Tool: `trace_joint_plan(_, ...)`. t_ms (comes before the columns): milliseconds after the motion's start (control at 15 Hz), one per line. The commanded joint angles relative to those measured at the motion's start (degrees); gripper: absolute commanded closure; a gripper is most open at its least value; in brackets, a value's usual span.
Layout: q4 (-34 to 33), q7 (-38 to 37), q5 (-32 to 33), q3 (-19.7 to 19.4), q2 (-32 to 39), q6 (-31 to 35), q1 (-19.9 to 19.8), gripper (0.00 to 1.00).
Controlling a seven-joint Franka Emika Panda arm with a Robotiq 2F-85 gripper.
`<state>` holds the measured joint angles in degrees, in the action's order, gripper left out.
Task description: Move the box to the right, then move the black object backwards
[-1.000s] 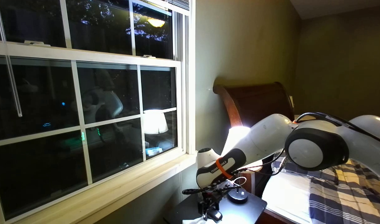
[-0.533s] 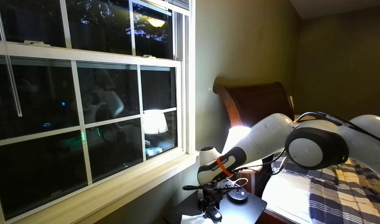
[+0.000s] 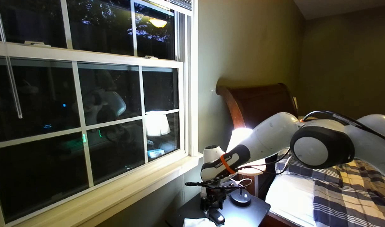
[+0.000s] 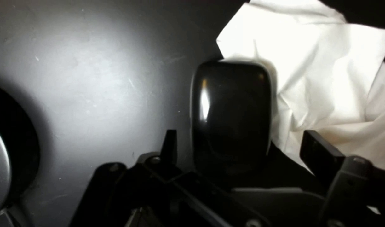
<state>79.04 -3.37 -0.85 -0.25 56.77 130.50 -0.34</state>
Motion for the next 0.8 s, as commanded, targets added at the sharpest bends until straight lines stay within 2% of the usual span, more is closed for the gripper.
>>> trace_joint_plan(0,0.2,-0.8,-1.3,0.2,0.2,-1.4,-0.4,0.09)
trace_joint_plan(133,0.3,-1.3,-1.1,-0.1,0.4,-1.3,-0.3,0.18)
trace_joint_plan(200,0.4,-1.5,-1.1,-0.2,0.4,-1.2,-0.3,0.26)
trace_joint_plan(333,0.4,-1.7,-1.0,-0.2,0.5,-1.1,-0.3,0.23)
trace_joint_plan(400,0.4,-1.8,-1.0,-0.2,0.6,-1.0,-0.2,0.28)
trace_joint_plan(467,0.5,-1.7,-1.0,-0.2,0.5,-1.0,-0.3,0.26)
trace_joint_plan(600,0.7,-1.6,-1.0,-0.1,0.5,-1.0,-0.3,0.32)
trace_joint_plan(733,0.7,-1.6,-0.5,-0.4,0.5,-1.1,0.0,0.43)
